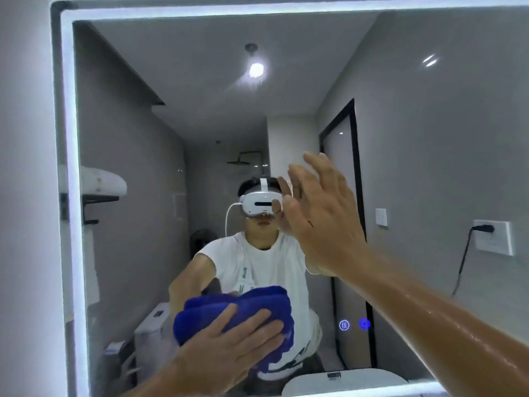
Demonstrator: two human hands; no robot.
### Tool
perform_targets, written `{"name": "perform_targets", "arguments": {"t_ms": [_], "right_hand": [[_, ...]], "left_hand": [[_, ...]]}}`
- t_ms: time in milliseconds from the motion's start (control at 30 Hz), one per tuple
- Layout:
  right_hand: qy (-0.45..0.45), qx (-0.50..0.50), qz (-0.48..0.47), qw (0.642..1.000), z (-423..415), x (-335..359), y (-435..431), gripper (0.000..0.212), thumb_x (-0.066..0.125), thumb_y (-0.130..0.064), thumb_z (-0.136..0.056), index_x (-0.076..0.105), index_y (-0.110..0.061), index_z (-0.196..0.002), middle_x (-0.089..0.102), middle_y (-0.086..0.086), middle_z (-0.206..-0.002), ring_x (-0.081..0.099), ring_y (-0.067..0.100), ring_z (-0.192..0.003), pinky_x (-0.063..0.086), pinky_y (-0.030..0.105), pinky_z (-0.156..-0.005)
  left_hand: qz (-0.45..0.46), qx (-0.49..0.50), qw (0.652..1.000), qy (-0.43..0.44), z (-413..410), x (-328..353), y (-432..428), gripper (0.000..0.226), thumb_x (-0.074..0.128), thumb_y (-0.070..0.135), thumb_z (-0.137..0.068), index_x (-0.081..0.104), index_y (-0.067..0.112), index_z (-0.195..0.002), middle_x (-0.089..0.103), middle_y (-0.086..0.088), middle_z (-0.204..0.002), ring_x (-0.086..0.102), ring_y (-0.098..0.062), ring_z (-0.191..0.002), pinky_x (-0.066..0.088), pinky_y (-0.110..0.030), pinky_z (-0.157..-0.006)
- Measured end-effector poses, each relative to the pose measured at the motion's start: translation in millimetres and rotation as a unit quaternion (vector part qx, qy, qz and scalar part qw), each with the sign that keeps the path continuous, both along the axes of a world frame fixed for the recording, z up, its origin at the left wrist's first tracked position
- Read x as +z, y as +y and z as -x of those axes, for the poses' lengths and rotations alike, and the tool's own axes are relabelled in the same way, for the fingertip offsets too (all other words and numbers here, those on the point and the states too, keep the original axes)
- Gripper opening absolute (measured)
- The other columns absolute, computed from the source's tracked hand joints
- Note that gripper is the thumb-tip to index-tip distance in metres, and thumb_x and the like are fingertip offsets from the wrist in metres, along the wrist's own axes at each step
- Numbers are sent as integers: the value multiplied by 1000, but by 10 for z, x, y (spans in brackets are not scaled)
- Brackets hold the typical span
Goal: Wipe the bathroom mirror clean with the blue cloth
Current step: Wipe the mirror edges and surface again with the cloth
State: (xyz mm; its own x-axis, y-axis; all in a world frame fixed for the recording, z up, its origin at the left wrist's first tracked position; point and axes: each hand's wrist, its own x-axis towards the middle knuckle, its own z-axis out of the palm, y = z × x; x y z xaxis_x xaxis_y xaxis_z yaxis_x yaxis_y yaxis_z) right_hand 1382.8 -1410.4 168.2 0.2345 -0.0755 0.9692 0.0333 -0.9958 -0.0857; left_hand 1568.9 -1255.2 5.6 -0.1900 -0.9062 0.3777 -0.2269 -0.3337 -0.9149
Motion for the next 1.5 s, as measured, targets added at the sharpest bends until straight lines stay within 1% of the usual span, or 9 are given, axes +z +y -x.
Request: {"name": "perform_targets", "arguments": {"t_ms": [167,233,400,533,633,900,1133,1333,1500], "right_hand": [[18,2,-7,1000,127,-194,-23,49,33,-35,-92,47,-17,-135,32,1,-150,20,18,-144,24,45,-115],[23,-5,4,1000,133,-195,-84,52,30,-38,-92,47,-16,-136,32,2,-151,20,19,-144,24,45,-116],[-14,-15,13,1000,88,-107,-265,51,33,-39,-91,48,-19,-136,31,-1,-151,21,17,-144,24,44,-116],[-44,4,5,999,47,-53,-343,52,33,-40,-90,49,-21,-136,30,-4,-151,21,16,-144,25,44,-115],[-68,8,-8,998,67,-64,-391,52,35,-41,-90,49,-22,-137,30,-7,-150,24,15,-142,27,45,-114],[-47,15,-34,998,143,-236,-358,53,37,-39,-91,49,-16,-137,35,2,-149,28,18,-140,29,45,-112],[10,23,-10,1000,-99,-704,-39,50,40,-33,-94,46,-14,-140,34,5,-150,25,22,-142,24,46,-115],[74,0,7,997,-138,-1314,4,53,35,-34,-96,45,-10,-143,33,7,-155,19,23,-147,18,41,-118],[56,-25,-21,998,-74,-1316,-220,47,40,-28,-98,46,-8,-141,35,10,-152,24,26,-144,20,39,-115]], "left_hand": [[-126,-56,988,-64,12,508,163,83,62,36,-90,15,22,-157,14,1,-164,8,-26,-151,-6,-50,-120],[-112,-80,988,-68,-57,943,158,79,53,34,-90,13,23,-157,3,-1,-164,3,-27,-151,-5,-50,-120],[154,-79,984,35,-80,2344,92,67,33,47,-95,16,22,-155,16,-3,-163,13,-26,-151,23,-52,-116],[399,-126,890,181,301,2885,-349,67,35,43,-92,20,22,-153,19,-1,-162,14,-23,-149,24,-51,-114],[460,-116,858,198,450,2803,-631,67,35,40,-94,14,21,-155,12,0,-164,9,-23,-150,19,-52,-116],[300,-139,939,95,127,797,-394,72,49,39,-95,18,17,-156,13,-3,-164,16,-27,-150,22,-52,-114],[120,-75,987,73,-103,-896,16,56,36,35,-101,25,21,-154,18,-3,-163,15,-28,-150,10,-52,-118],[8,-78,996,42,-149,-956,171,55,29,28,-103,18,16,-156,10,-8,-164,15,-31,-147,23,-51,-111],[-35,-129,991,-5,-215,-208,309,58,43,25,-102,21,19,-156,15,-3,-163,15,-29,-149,11,-50,-118]]}}
